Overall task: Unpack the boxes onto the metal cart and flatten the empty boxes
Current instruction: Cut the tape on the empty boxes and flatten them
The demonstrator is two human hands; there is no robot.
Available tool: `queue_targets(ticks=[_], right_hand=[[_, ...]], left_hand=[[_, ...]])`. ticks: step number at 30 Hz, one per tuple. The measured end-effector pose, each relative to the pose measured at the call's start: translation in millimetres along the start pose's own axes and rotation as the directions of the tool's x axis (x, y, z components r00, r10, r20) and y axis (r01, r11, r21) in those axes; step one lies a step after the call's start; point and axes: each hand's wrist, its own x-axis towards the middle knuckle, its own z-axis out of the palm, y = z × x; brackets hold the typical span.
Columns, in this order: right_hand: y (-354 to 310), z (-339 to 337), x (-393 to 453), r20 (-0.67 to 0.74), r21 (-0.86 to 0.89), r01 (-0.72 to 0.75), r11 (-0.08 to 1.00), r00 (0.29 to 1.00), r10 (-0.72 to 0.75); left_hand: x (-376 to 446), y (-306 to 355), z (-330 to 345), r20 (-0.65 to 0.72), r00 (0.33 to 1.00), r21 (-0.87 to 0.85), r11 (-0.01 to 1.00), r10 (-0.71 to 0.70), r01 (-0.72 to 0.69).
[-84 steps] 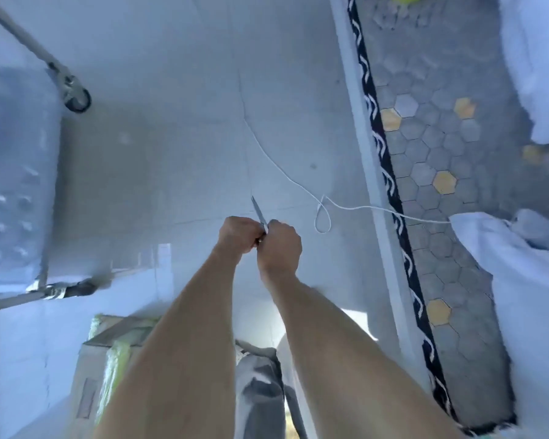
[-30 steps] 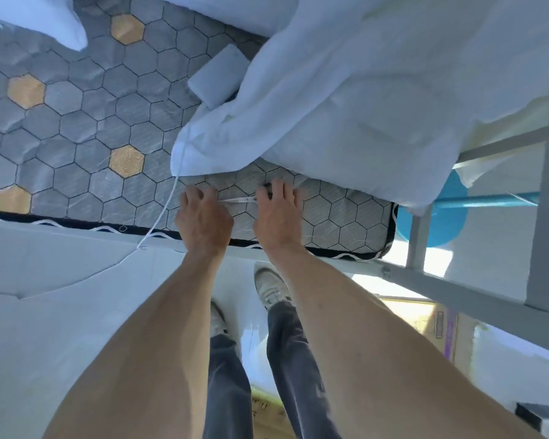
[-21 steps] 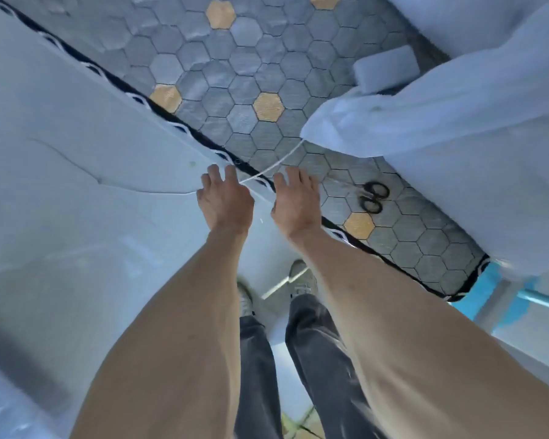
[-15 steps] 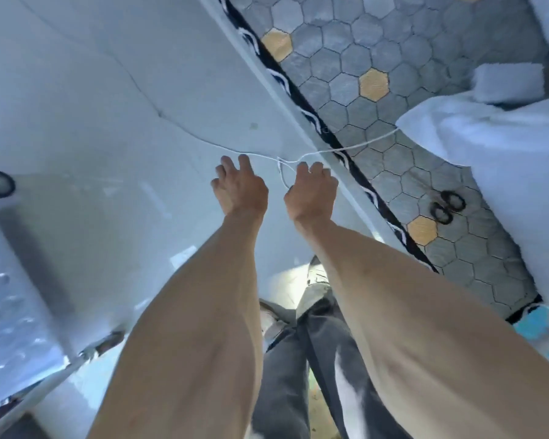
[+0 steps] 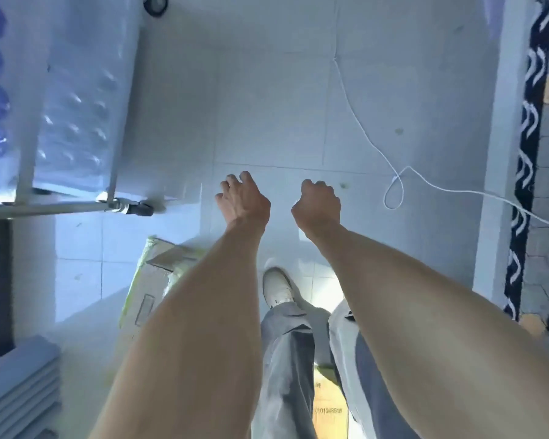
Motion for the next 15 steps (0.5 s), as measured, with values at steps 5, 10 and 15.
queue_targets(ticks=[5,10,15], right_hand=[[-89.1,44.8,-21.2,0.123,-0.089,0.230,0.969,0.968,-0.218],[-147.1,92.9,-49.2,0.264,-0.200,0.429,0.881,0.889,-0.373],[-176.2,136.0,-80.5,0.392,-0.300,0.613,0.731,0.778,-0.492]], left_hand=[[-15.5,-110.3,10.1,0.071,0.970,-0.132,0.962,-0.233,0.241],[-49.8,-191.7,42.2,0.176,0.883,-0.296,0.832,-0.434,0.468],[-98.9,-235.3,79.3,0.289,0.751,-0.373,0.652,-0.594,0.660]])
